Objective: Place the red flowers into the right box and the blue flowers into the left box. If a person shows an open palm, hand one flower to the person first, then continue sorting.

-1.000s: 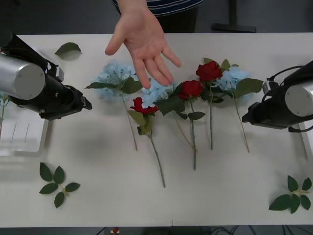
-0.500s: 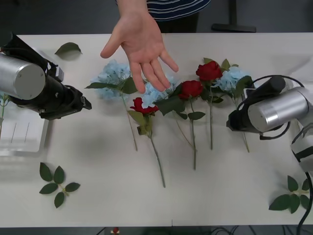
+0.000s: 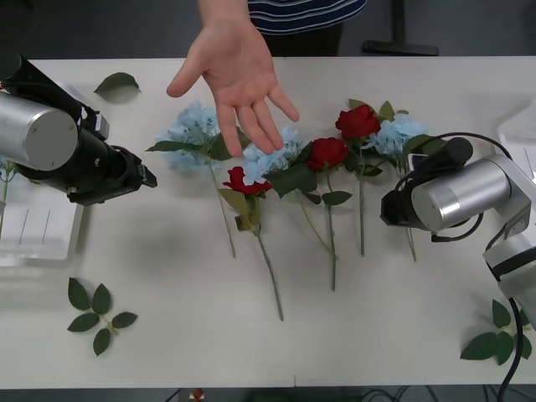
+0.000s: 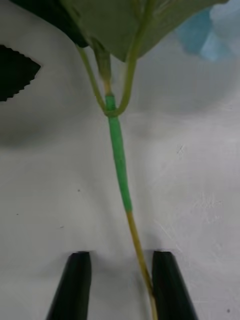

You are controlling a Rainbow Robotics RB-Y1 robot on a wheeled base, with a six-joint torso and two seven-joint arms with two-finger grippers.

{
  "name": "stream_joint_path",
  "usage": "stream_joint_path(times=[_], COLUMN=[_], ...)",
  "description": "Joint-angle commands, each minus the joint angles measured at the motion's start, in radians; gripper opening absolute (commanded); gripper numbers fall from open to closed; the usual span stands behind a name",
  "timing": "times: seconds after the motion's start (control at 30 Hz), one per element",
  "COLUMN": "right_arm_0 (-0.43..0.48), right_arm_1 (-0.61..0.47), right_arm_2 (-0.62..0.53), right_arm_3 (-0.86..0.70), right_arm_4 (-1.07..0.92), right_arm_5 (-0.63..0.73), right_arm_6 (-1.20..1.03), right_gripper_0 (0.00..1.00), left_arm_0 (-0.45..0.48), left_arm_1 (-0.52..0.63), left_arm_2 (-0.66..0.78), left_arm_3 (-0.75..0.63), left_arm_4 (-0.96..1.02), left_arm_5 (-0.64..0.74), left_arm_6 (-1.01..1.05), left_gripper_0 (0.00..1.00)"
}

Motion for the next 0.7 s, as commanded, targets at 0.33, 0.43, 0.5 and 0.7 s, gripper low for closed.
stream_joint_path(times=[0.33,0.43,0.5,0.7], right_arm_0=[-0.015,-0.019,-0.034,-0.081], right_arm_1=[-0.016,-0.023,-0.045,-0.126], right_arm_2=[0.006,0.006,-0.004,-0.139], right_arm_3=[0.017,0.017,0.001,-0.170], right_arm_4=[0.034,0.034,0.018,-0.137], right_arm_5=[-0.015,-0.012,0.021,0.255], right_arm_6=[-0.031,-0.031,-0.029,-0.014], right_gripper_0=[0.00,0.00,0.00,0.00], left_arm_0=[-0.027,-0.027,-0.027,-0.027], left_arm_1=[0.010,0.010,0.010,0.010], left_arm_2=[0.015,0.015,0.015,0.015], left_arm_3=[-0.025,-0.025,-0.025,-0.025], left_arm_4=[-0.006,-0.006,-0.006,-0.006], left_arm_5=[-0.008,-0.008,-0.008,-0.008], left_arm_6=[0.005,0.005,0.005,0.005], left_gripper_0=[1.00,1.00,1.00,1.00])
